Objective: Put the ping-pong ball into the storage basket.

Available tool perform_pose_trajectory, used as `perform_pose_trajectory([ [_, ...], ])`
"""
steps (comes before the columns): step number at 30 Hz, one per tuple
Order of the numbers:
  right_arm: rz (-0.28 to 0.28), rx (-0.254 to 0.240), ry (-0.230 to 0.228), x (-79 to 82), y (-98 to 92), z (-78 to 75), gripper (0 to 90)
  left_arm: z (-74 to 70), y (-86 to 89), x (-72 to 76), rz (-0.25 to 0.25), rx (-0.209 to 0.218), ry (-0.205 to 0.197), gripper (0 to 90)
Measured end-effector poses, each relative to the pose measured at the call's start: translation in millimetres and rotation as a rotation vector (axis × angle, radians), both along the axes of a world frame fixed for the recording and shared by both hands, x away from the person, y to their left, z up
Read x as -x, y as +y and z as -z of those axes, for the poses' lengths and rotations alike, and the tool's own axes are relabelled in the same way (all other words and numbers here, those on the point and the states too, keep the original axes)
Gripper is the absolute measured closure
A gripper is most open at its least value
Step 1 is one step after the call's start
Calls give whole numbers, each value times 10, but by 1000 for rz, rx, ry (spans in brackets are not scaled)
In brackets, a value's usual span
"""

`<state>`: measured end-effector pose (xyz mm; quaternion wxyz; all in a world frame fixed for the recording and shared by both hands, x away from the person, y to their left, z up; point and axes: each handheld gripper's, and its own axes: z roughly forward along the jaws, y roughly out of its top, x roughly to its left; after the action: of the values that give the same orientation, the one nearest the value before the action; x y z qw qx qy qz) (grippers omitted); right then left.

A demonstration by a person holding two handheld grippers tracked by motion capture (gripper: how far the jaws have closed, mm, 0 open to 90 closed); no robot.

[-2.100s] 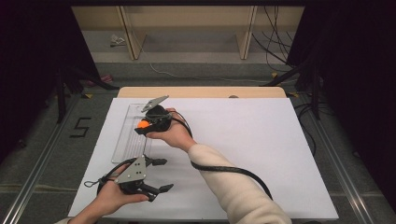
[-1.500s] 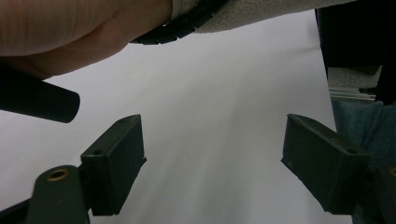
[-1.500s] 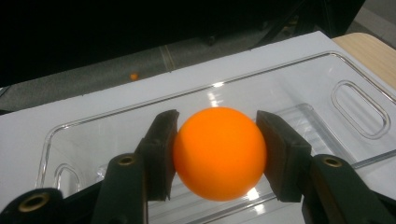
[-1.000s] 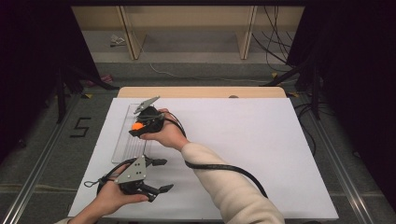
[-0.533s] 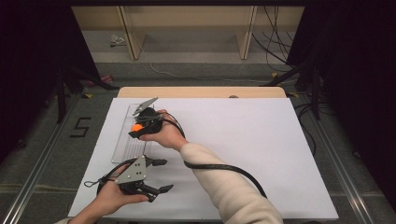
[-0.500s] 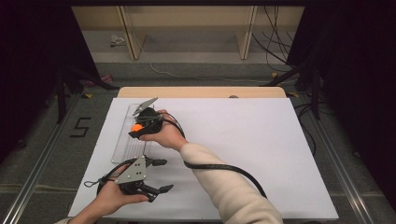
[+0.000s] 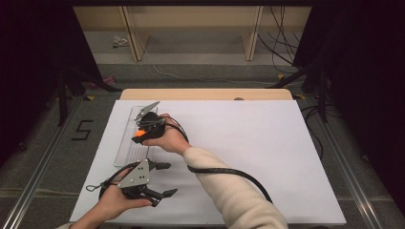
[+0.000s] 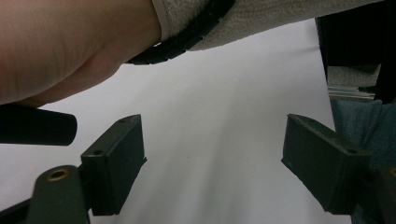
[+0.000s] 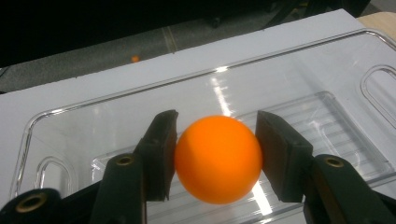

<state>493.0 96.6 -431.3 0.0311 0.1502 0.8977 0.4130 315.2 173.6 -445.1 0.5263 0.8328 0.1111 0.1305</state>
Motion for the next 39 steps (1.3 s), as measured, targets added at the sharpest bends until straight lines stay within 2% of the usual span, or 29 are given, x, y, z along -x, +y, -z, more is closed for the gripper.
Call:
perform_pose_trajectory([
  [14, 5, -1, -2, -1, 3, -9, 470, 0, -1, 0, 1, 2, 1, 203],
  [28, 30, -66, -21, 6, -111, -133, 279, 2, 0, -1, -3, 3, 5, 202],
  [34, 58, -82, -20, 11, -204, -160, 202, 2, 0, -2, -2, 3, 4, 201],
  [39, 82, -100, -20, 9, -296, -195, 172, 4, -2, -1, -6, 4, 6, 201],
])
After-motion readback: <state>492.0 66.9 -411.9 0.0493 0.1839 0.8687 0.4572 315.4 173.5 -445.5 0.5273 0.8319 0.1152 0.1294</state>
